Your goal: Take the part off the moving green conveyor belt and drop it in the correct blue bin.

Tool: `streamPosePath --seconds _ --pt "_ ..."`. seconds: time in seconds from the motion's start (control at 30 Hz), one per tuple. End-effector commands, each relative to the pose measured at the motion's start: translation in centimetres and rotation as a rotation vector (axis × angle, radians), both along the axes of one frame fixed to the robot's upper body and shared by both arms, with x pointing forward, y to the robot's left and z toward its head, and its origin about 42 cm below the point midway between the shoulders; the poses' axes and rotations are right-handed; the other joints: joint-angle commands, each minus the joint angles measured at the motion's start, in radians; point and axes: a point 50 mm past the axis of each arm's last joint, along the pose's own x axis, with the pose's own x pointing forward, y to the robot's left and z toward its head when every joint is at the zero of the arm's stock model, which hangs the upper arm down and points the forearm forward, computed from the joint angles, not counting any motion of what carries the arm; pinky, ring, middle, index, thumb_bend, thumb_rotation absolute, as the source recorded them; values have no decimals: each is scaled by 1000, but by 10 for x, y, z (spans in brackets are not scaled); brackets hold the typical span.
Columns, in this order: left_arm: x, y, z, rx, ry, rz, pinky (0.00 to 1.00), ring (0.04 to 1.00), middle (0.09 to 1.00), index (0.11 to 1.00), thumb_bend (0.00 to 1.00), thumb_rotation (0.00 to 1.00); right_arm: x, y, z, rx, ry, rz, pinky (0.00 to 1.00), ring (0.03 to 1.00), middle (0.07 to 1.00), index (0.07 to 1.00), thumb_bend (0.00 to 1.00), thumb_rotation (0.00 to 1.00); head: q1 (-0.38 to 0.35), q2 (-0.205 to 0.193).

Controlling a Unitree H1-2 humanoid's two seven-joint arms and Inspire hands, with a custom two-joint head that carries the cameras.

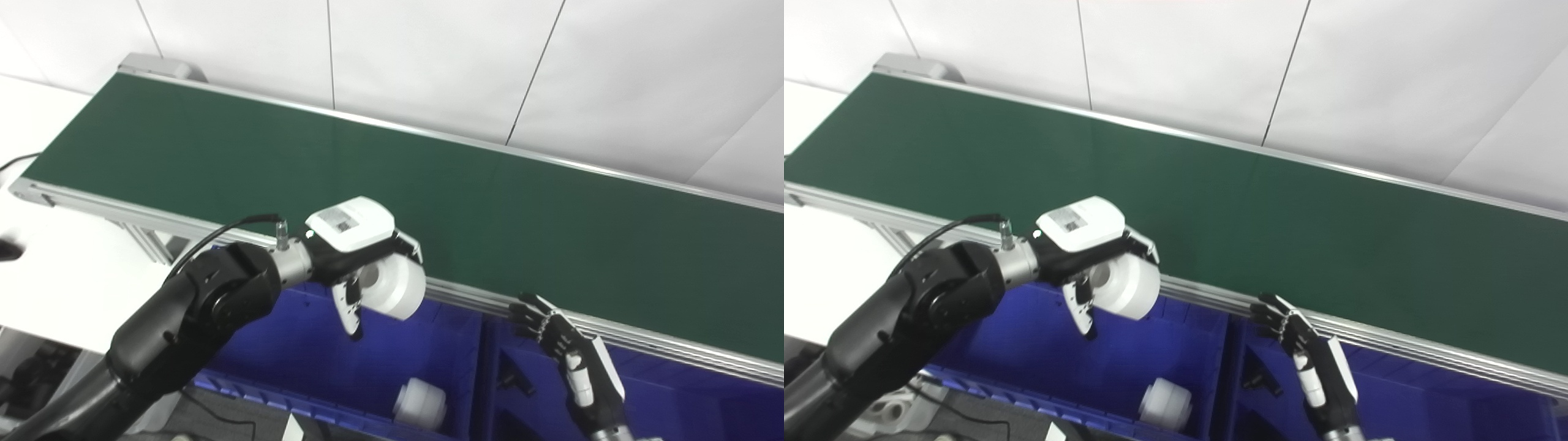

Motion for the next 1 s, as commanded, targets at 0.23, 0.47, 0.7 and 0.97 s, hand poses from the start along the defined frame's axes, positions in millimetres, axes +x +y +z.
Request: streamPosePath --seconds 0.23,0.47,0.7,0.97 --pt "-10 -7 -25 -15 -61 -8 292 358 434 507 520 0 7 -9 15 -2 -31 0 737 793 795 843 973 1000 28 -1" --pt "-11 -12 -39 -32 -38 0 351 404 450 508 520 0 6 -10 12 -6 -28 -1 739 793 786 843 969 1000 22 -8" --pt "-12 -12 -39 -24 -47 -11 384 461 482 496 523 0 5 -9 12 -1 -23 7 742 793 788 843 965 1000 19 -10" --pt "-13 -8 -26 92 -56 -54 735 815 848 784 997 505 6 -8 12 4 -27 12 739 786 790 839 960 1000 13 -10"
